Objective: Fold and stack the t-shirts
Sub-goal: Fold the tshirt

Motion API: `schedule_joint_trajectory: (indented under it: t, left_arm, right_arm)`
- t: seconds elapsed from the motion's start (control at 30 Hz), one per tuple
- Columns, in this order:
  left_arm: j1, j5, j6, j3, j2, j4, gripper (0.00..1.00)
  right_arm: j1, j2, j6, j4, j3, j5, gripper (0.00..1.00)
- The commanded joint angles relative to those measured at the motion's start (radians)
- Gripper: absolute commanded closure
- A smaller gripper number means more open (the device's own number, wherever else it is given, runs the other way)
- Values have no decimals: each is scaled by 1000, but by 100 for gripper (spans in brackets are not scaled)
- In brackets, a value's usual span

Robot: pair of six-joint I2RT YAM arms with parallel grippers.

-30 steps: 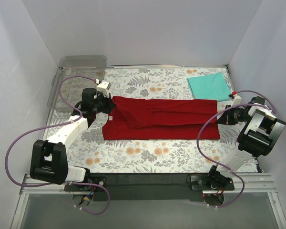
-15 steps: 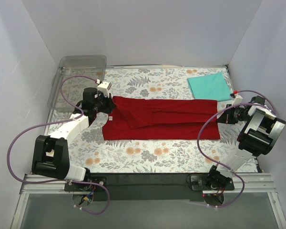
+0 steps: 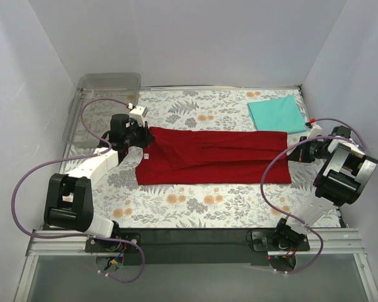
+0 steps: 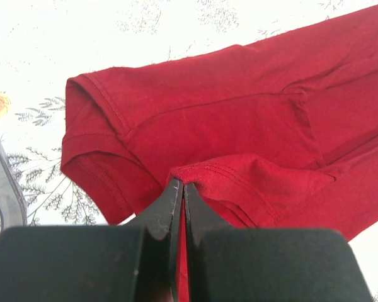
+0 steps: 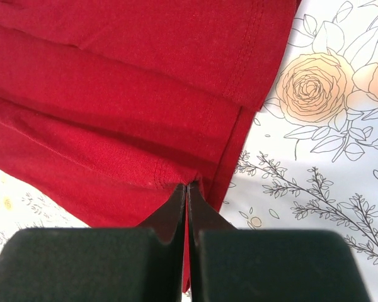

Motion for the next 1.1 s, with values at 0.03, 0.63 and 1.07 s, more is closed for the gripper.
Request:
schedule_joint_trajectory:
  t: [0.03,0.63,1.07]
  left_arm:
    - [5,14,-2,44,7,27,100]
    - [5,28,-20,93,116,36,100]
    - [5,-62,-40,168,232,34,65]
  right_arm:
    - [-4,-12,7,36,9,-2,99]
    - [5,-15,7,47,0,-2,99]
    - [7,-57,27,52,11,-11,74]
